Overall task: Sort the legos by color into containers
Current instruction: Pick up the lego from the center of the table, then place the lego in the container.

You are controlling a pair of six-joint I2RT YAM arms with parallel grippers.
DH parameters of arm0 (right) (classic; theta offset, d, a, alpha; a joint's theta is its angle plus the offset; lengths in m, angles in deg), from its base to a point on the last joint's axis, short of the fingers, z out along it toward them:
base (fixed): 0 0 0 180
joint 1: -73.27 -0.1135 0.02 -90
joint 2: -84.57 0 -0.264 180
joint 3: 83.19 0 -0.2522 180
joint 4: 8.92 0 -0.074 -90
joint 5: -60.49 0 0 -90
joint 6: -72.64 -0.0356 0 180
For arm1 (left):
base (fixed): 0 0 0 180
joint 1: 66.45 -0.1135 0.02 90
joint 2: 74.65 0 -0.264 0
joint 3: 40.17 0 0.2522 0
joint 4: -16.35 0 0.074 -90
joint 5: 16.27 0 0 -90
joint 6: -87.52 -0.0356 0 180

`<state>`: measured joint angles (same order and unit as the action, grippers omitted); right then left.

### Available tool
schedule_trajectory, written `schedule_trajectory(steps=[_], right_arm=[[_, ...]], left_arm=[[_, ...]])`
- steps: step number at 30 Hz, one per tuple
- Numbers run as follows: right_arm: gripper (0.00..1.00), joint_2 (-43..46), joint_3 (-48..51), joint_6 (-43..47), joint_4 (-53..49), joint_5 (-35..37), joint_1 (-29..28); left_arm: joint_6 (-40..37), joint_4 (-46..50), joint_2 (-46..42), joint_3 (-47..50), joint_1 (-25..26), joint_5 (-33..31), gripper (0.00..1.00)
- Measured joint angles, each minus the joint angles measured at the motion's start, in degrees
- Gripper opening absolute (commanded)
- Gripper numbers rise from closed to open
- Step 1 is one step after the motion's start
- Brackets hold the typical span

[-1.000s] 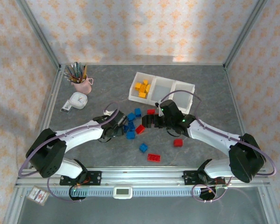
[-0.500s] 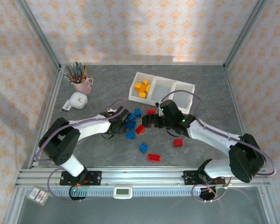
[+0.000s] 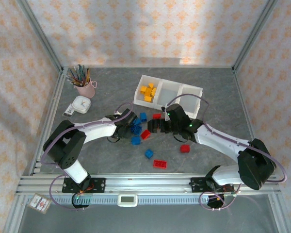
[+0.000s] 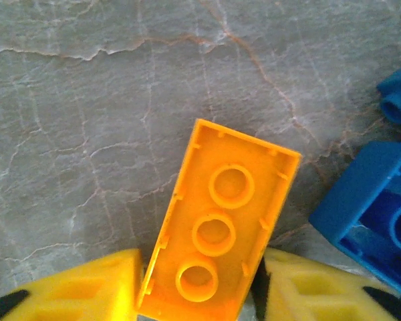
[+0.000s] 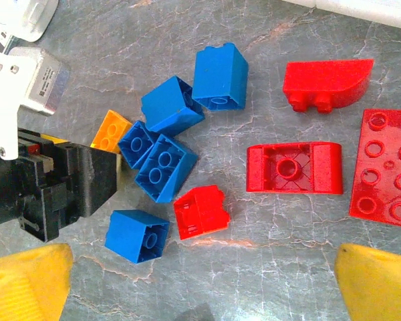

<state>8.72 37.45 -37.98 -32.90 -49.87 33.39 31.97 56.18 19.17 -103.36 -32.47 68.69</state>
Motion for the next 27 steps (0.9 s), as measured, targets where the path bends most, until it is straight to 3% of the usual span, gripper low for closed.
schedule_trajectory(steps=[11, 16, 22, 27], right_arm=[[1.0, -0.92, -2.64, 0.94, -0.57, 0.46, 0.26], [1.0, -0.26, -3.39, 1.01, -0.9, 0.39, 3.06], [1.0, 0.83, -4.07, 1.31, -1.88, 0.2, 9.75], [1.0, 1.14, -5.03, 1.38, -2.34, 0.26, 15.13]], left_arm=[[1.38, 0.57, -3.41, 1.11, -0.57, -1.4, 0.34], [2.4, 3.76, -7.1, -1.99, -0.7, -2.95, 0.34], [2.75, 4.24, -5.95, -13.64, -0.7, -3.02, 0.34], [2.01, 3.52, 5.62, -31.17, -0.7, -3.74, 0.34]])
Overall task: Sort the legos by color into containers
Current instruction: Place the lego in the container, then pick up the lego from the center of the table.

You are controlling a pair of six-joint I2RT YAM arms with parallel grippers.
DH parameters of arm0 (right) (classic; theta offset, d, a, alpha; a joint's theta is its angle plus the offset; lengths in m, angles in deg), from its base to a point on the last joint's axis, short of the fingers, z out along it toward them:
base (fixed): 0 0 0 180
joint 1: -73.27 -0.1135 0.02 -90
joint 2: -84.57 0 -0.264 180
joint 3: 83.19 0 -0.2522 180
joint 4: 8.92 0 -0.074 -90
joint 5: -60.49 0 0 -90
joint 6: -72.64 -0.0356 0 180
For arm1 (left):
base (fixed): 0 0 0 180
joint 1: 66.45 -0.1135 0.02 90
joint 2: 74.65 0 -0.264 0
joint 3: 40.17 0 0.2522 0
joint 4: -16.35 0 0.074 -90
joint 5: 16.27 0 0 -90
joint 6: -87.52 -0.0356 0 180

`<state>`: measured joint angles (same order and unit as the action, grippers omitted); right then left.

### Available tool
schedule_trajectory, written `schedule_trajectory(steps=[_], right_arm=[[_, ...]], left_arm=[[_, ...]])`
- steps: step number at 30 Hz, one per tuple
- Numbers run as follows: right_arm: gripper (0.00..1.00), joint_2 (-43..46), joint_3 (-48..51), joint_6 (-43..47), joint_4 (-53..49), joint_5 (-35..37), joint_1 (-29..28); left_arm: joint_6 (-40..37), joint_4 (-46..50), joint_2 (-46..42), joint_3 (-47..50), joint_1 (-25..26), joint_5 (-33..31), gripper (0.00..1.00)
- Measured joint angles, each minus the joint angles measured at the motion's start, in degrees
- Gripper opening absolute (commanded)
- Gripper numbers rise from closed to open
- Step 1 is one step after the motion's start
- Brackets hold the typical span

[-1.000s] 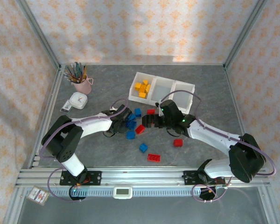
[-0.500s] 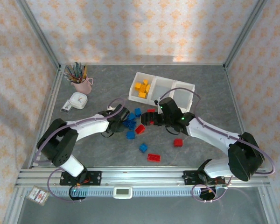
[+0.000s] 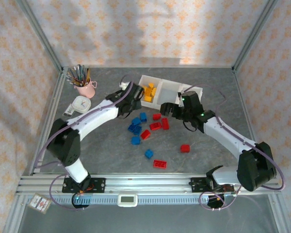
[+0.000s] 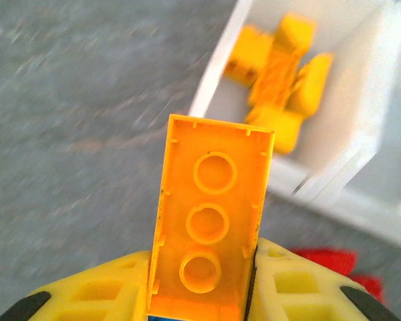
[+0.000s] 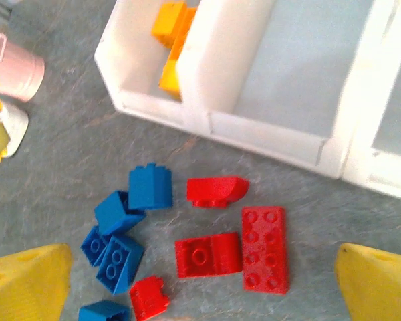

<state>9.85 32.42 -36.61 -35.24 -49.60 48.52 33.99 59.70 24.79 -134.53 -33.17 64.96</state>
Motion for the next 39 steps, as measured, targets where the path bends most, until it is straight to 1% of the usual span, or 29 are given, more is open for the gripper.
schedule_trajectory(steps=[5, 8, 11, 12, 13, 15, 18, 20, 22, 24, 28, 34, 39], right_arm=[[1.0, 0.66, -0.02, 0.0, -0.07, 0.24, 3.91], [1.0, 0.7, -0.09, 0.31, -0.15, 0.83, 4.87], [1.0, 0.72, -0.2, 1.01, -0.35, 1.03, 4.9], [1.0, 0.72, -0.28, 1.33, -0.37, 1.05, 4.9], [1.0, 0.72, -0.37, 1.53, -0.44, 1.03, 4.9], [1.0, 0.72, -0.63, 2.21, -0.74, 1.01, 4.9], [1.0, 0.74, -0.94, 2.93, -0.79, 0.72, 4.87], [1.0, 0.74, -0.98, 3.28, -0.81, 0.33, 4.85], [1.0, 0.74, -1.14, 3.5, -1.16, 0.33, 4.48], [1.0, 0.74, -1.49, 3.74, -1.86, 0.42, 3.5], [1.0, 0.63, -2.86, 4.33, -3.39, 1.33, -0.22], [1.0, -1.46, -4.15, 4.98, -5.68, 3.76, -7.61], [1.0, -5.18, -4.72, 4.87, -8.09, 6.08, -13.31]], left_arm=[[-1.01, 0.44, 14.75, -17.18, -0.07, -1.38, 0.34], [-1.46, 1.36, 23.76, -27.06, -0.33, -2.01, 0.35], [-2.4, 2.93, 30.82, -35.06, -1.05, -2.21, 0.45], [-2.78, 3.78, 32.94, -37.66, -1.38, -2.21, 0.5], [-2.78, 4.5, 34.25, -39.41, -1.57, -2.21, 0.53], [-3.48, 5.99, 36.41, -42.71, -2.03, -2.27, 0.55], [-3.61, 7.32, 36.28, -43.58, -2.58, -2.73, 0.58], [-3.58, 7.54, 35.69, -43.56, -2.69, -2.84, 0.58], [-3.58, 7.54, 34.1, -42.21, -2.67, -2.6, 0.58], [-3.54, 7.26, 30.34, -37.94, -2.64, -2.01, 0.59], [-3.28, 4.74, 18.4, -23.47, -2.54, 0.04, 0.62], [-0.66, -0.76, -2.62, -1.51, -2.54, 2.56, 0.68], [1.77, -3.02, -14.56, 11.93, -2.54, 3.72, 0.75]])
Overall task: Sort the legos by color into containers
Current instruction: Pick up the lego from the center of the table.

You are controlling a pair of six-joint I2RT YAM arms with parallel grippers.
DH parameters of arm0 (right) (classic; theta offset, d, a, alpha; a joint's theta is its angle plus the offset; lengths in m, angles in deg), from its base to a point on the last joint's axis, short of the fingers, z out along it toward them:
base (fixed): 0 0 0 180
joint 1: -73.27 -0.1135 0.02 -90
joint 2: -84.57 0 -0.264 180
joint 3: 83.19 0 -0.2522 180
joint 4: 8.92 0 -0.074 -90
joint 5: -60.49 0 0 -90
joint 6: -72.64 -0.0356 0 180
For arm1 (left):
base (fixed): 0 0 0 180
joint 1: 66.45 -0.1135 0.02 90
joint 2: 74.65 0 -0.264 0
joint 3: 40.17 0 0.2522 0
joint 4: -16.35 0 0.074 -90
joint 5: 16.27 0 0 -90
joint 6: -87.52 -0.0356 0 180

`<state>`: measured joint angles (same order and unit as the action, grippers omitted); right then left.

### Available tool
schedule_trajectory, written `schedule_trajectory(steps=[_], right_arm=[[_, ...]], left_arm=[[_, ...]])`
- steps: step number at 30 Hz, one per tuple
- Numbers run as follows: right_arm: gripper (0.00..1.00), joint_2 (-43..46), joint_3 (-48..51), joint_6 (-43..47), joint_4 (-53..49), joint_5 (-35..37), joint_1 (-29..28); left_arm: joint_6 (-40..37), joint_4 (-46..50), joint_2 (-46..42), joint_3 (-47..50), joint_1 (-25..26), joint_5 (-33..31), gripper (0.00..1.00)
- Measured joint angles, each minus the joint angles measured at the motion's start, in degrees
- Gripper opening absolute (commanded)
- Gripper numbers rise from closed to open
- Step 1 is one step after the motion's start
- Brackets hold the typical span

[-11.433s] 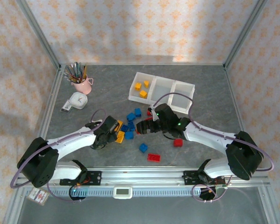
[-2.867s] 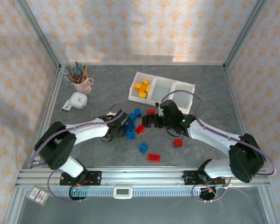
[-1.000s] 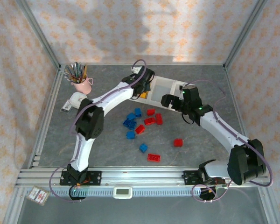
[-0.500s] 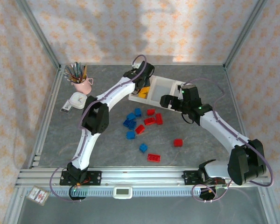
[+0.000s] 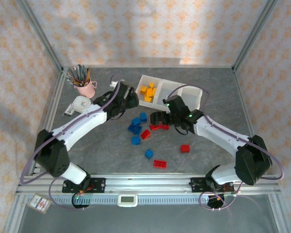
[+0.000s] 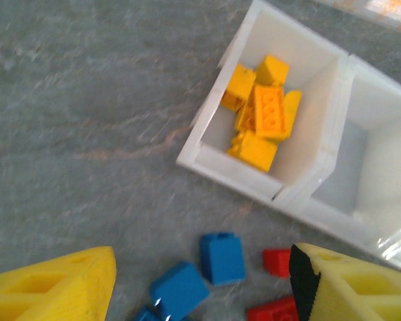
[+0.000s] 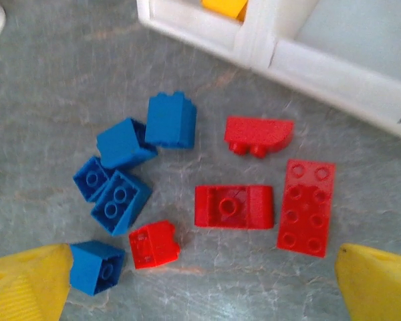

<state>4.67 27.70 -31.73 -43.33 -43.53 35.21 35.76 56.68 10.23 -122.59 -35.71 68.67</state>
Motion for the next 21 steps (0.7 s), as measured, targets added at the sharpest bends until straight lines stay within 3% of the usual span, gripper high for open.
schedule_trajectory(steps=[13, 21], right_arm=[[0.97, -8.92, -4.66, -9.79, -2.54, 8.09, -17.14], [0.87, -17.03, -8.0, -17.27, -2.34, 10.73, -21.79]], left_arm=[[8.68, 0.42, -22.12, 21.51, 0.0, -0.31, 0.99], [13.25, 3.06, -30.4, 25.57, -0.02, -3.06, 0.99]])
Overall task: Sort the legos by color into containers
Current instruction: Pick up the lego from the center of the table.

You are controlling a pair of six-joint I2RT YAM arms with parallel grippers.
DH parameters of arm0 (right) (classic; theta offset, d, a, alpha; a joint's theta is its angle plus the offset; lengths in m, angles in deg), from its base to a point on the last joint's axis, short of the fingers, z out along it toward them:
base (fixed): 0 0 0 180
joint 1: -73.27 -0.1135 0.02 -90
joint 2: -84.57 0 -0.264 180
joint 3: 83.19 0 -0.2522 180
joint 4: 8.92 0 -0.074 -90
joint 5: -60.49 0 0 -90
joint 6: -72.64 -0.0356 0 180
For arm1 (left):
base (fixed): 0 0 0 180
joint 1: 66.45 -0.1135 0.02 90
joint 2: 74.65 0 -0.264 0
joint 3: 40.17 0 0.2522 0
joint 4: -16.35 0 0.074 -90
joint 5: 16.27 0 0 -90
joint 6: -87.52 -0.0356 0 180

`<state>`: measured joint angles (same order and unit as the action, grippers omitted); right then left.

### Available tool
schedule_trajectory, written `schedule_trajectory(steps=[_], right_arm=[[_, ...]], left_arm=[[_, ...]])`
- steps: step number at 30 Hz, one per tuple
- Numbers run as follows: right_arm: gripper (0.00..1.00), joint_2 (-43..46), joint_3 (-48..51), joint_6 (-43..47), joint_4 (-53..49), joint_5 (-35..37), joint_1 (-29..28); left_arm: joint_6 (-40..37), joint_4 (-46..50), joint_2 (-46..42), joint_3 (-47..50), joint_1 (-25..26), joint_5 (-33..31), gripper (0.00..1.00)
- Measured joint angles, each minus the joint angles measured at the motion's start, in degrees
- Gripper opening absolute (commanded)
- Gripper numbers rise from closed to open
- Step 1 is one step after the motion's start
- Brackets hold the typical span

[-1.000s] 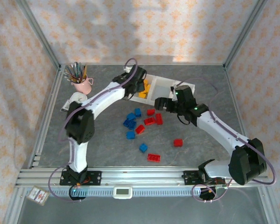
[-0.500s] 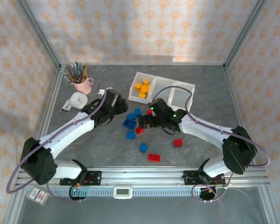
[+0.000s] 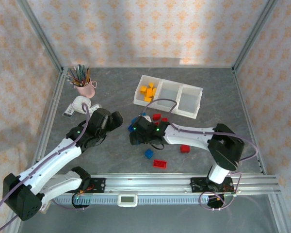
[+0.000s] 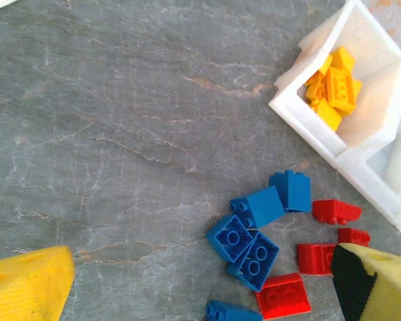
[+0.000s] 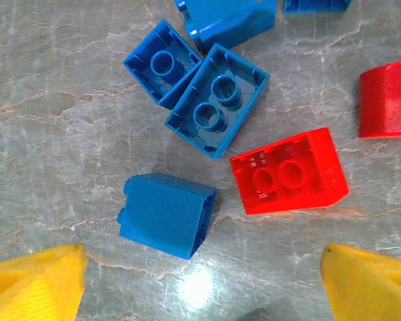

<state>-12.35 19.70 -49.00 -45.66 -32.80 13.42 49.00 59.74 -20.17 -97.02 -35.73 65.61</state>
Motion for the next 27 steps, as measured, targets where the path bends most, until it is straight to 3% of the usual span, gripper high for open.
schedule_trajectory(steps=[12, 20, 27], right_arm=[[0.67, -8.11, -5.64, -4.42, 1.09, 2.12, -1.51], [0.57, -12.39, -7.72, -4.5, 1.66, 2.29, -1.51], [0.43, -13.42, -8.9, -3.76, 1.75, 2.75, -1.51]], left_arm=[[3.82, 2.69, -4.28, 2.14, -0.02, -3.63, 0.99], [4.26, 4.07, -5.05, 2.38, -0.11, -5.46, 0.99], [4.63, 4.11, -5.73, 2.45, -0.13, -5.86, 0.99]])
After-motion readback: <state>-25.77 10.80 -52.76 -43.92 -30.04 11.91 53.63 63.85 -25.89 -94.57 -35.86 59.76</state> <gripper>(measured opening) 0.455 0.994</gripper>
